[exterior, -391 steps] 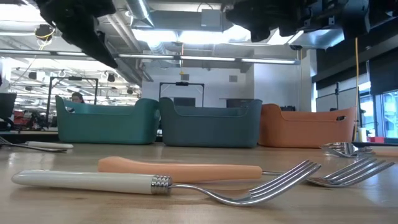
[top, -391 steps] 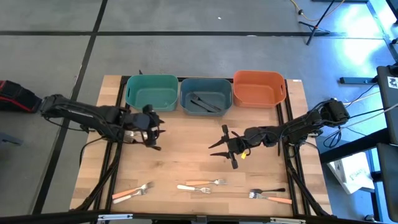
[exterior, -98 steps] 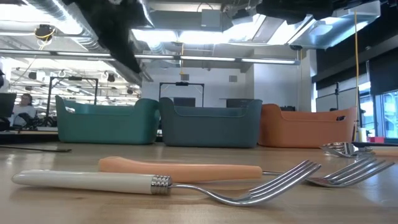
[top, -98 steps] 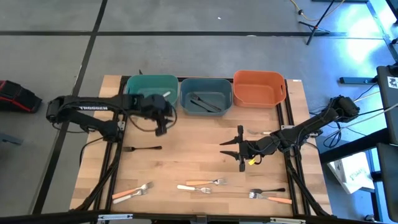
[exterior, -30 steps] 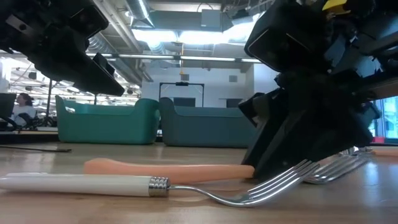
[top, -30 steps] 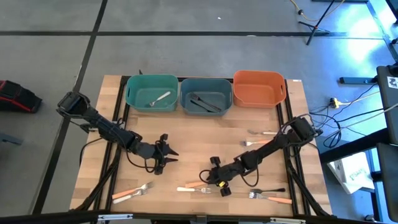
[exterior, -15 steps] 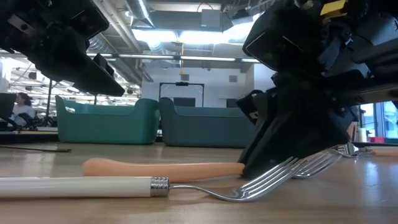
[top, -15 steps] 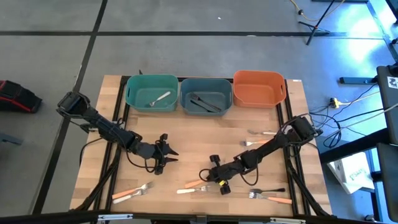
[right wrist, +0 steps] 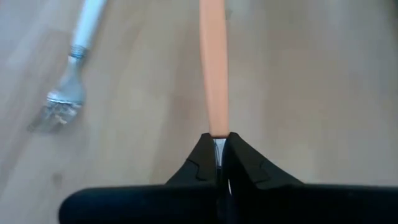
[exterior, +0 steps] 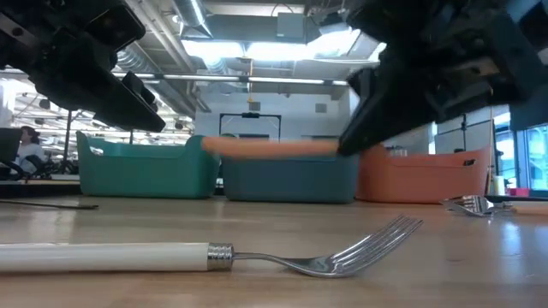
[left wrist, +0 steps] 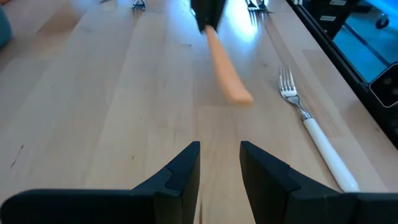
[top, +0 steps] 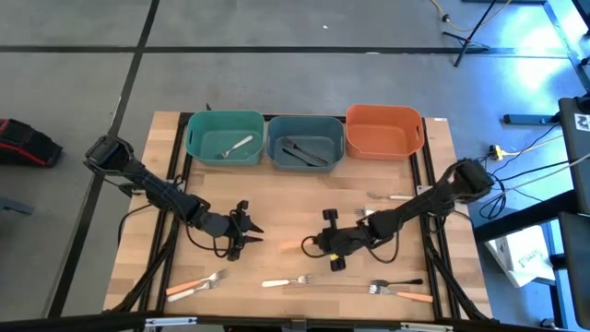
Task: Sort silverware by color (type)
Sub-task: Put the bottom middle orange fork into the orange bin
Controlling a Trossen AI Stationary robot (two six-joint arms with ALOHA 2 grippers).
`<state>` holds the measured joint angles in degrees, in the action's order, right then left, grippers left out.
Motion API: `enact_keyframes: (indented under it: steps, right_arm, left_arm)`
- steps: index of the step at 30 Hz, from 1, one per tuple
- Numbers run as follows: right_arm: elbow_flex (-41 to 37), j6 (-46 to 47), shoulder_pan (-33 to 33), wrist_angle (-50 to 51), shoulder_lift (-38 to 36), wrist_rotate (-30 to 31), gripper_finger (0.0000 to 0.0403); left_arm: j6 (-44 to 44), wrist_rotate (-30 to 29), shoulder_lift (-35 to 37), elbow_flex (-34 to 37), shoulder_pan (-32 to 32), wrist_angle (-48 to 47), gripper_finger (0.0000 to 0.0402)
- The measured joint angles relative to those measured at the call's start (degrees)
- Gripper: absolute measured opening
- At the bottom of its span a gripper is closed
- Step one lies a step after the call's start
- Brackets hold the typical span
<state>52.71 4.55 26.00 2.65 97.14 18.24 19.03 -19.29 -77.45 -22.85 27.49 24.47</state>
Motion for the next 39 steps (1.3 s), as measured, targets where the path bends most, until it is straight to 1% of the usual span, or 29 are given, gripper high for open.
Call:
enact_keyframes:
  steps: [9, 12, 16, 21, 27, 32, 39]
  right_arm:
    - [-0.2, -1.7, 0.0, 13.6, -11.2, 8.5, 0.0009]
    - [-2.5, -1.9, -0.3, 13.9, -16.0, 10.7, 0.001]
    - [-7.6, -1.6, -3.0, 14.3, -23.0, 11.0, 0.0011]
    - [-12.7, -1.5, -9.0, 13.8, -32.1, 11.4, 0.0011]
    - [-16.0, -2.3, -16.9, 14.0, -40.3, 11.3, 0.0012]
    - [-17.4, -3.0, -24.5, 14.1, -43.5, 11.2, 0.0012]
    - [-17.9, -4.2, -35.2, 14.5, -43.8, 8.6, 0.0012]
  left_arm:
    - [0.0, -0.1, 0.0, 0.0, 0.0, 0.0, 0.0108]
    - [0.0, -0.5, 0.0, 0.0, 0.0, 0.0, 0.0108]
    - [0.0, -0.7, 0.0, 0.0, 0.0, 0.0, 0.0108]
    - [0.0, -1.1, 0.0, 0.0, 0.0, 0.0, 0.0108]
    - [0.0, -1.4, 0.0, 0.0, 0.0, 0.0, 0.0108]
    - [-0.1, -1.7, 0.0, 0.0, 0.0, 0.0, 0.0108]
    - [0.0, -2.5, 0.0, 0.0, 0.0, 0.0, 0.0108]
